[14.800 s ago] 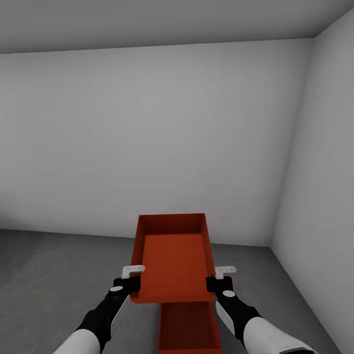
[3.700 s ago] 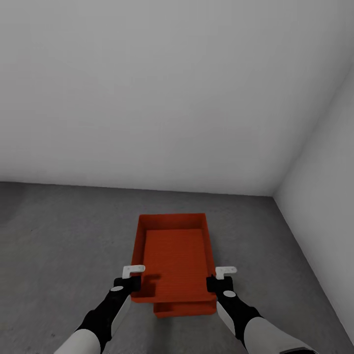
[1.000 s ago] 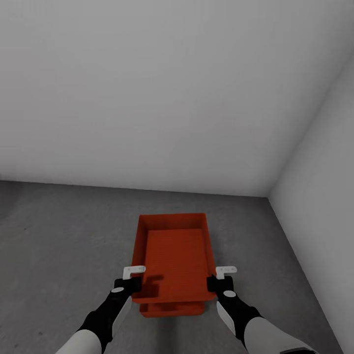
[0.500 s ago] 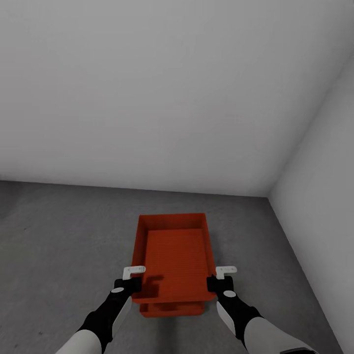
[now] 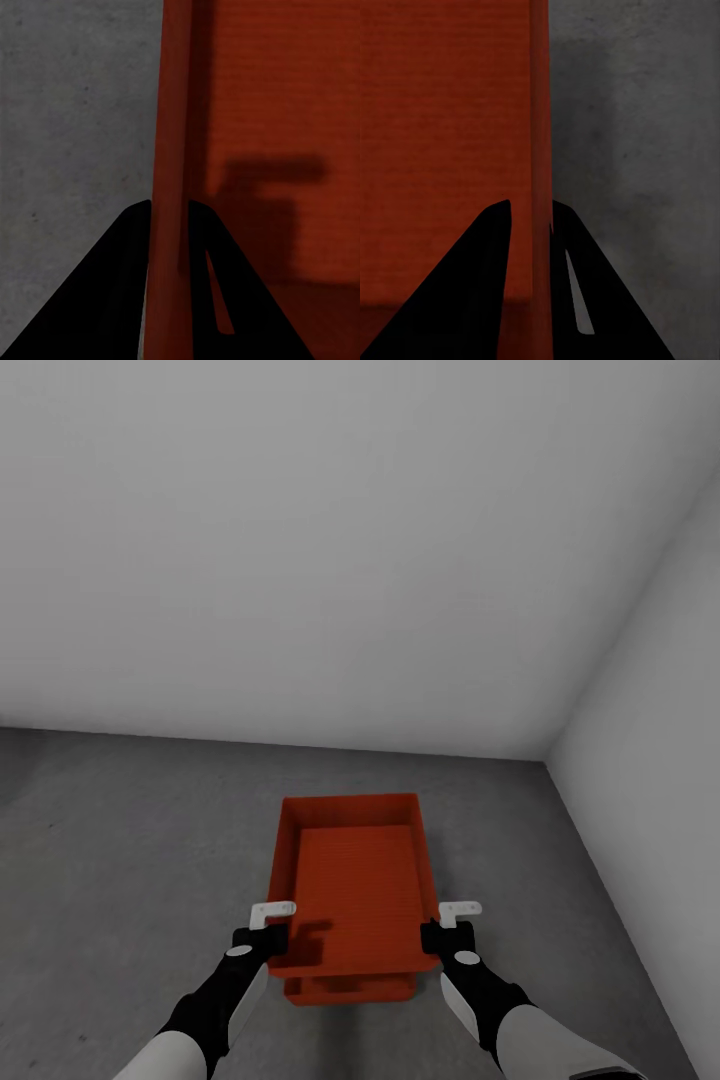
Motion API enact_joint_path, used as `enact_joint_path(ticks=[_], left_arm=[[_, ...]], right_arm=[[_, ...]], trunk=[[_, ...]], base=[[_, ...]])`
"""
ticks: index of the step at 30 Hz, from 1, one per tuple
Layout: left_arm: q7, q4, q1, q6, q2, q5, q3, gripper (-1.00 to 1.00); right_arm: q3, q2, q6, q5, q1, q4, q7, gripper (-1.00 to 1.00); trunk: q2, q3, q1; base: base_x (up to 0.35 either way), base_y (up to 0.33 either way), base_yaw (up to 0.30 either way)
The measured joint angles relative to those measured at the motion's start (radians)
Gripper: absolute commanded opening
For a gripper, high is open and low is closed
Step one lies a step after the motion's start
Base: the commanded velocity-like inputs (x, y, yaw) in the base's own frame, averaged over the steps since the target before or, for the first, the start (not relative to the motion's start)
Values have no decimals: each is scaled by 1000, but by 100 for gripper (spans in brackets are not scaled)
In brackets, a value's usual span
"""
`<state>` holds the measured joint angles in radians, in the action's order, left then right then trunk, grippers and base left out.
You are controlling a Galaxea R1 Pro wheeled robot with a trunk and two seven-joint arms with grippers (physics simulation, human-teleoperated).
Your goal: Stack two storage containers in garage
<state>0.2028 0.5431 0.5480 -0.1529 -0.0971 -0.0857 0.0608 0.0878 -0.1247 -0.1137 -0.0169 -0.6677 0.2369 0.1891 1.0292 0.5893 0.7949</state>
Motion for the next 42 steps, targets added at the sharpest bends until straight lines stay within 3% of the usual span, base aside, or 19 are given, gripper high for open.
enact_joint_path(ticks=[42], left_arm=[[-3, -1, 0, 1, 0, 5, -3, -100]], right_arm=[[0, 0, 0, 0, 0, 0, 0, -100]], trunk=[[287, 128, 157]], base=[[0, 0, 0]])
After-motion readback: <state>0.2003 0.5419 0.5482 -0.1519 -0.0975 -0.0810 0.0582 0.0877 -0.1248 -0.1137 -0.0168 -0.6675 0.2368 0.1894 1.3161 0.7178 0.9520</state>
